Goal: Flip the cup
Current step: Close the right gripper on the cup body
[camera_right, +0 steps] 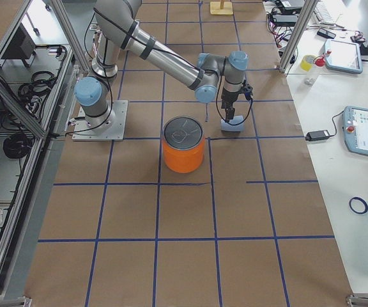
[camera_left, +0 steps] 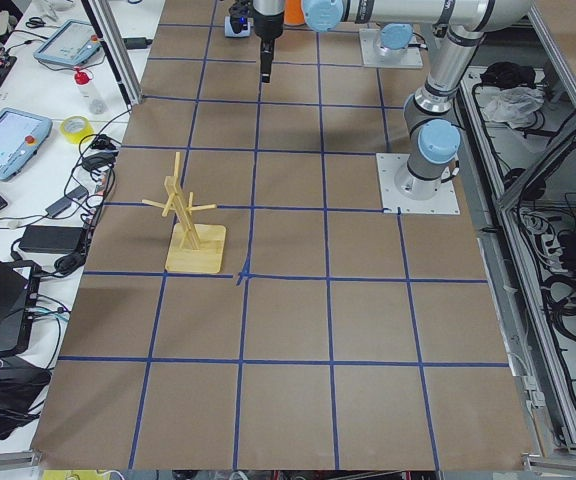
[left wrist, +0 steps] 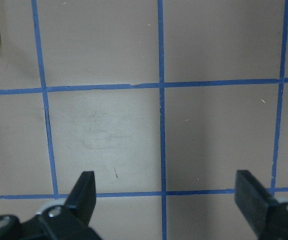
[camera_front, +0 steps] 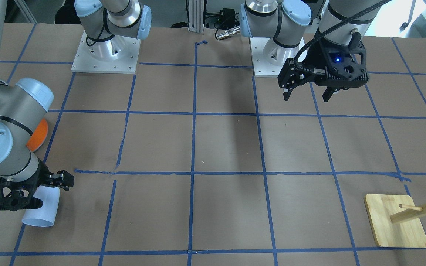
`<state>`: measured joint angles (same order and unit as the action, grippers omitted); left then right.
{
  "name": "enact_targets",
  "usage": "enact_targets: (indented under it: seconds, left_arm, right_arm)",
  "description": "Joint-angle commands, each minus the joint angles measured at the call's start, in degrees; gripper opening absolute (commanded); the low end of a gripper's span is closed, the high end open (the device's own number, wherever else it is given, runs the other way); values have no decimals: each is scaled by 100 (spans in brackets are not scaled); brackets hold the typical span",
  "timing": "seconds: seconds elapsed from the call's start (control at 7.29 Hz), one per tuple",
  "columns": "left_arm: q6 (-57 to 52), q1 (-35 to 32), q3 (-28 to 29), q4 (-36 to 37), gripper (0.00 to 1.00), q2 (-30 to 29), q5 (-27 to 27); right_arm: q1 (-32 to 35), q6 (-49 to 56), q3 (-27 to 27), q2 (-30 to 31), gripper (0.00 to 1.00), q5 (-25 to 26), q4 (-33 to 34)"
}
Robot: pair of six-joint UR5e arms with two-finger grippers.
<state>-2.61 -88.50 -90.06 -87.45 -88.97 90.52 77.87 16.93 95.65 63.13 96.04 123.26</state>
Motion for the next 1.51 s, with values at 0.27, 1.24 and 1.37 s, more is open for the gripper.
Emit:
enact_targets:
  seconds: [0.27,1.24,1.37]
  left_arm:
    - [-12,0,-12,0,100,-7,0]
    - [-12,0,-3,0,100,-7,0]
    - [-12,0,-3,0,100,-7,0]
  right_arm:
    - [-35,291,6,-424,100,11,593]
    - [-79,-392,-100,-696,90,-33,1199]
    - [-88,-357,-100,-697,54,-24,1227]
